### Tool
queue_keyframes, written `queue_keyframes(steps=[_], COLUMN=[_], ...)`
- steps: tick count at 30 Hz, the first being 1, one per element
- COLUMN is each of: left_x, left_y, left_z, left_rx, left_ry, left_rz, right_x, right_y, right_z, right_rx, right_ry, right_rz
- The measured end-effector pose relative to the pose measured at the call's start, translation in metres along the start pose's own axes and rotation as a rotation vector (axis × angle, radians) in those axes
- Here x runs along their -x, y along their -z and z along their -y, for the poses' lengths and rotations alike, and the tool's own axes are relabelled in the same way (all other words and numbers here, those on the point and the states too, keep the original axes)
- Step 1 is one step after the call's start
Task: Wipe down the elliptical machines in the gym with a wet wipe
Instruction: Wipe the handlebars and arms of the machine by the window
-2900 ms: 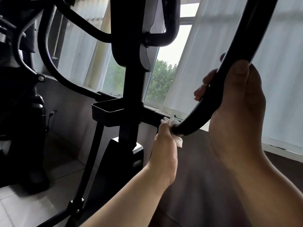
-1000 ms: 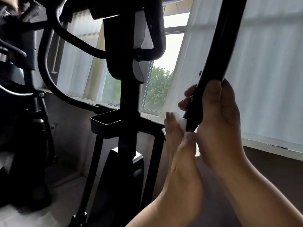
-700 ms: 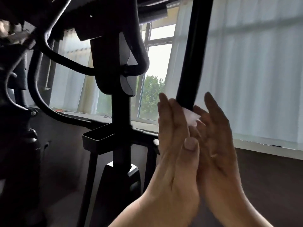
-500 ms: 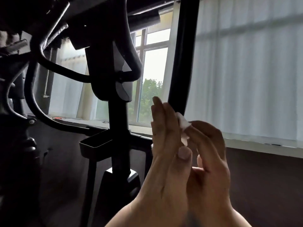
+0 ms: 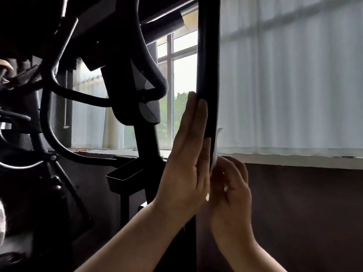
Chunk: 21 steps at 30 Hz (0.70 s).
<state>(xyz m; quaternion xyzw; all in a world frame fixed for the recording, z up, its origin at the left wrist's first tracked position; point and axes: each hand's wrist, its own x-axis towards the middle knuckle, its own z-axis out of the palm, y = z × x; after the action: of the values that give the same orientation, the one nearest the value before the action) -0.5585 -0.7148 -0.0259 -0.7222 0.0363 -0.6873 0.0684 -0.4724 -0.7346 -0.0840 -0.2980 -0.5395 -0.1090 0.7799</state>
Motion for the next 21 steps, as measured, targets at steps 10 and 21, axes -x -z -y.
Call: queue_keyframes(steps=[10, 21], left_x=[0.007, 0.025], left_y=[-0.002, -0.02], left_z=[0.013, 0.021], left_rx=[0.035, -0.008], left_ry=[-0.04, -0.041], left_rz=[0.031, -0.034], right_x=[0.025, 0.04], right_y=[-0.002, -0.005], right_z=[-0.032, -0.063], right_rx=[-0.122, -0.183], right_ry=[-0.089, -0.174], right_rz=[0.092, 0.139])
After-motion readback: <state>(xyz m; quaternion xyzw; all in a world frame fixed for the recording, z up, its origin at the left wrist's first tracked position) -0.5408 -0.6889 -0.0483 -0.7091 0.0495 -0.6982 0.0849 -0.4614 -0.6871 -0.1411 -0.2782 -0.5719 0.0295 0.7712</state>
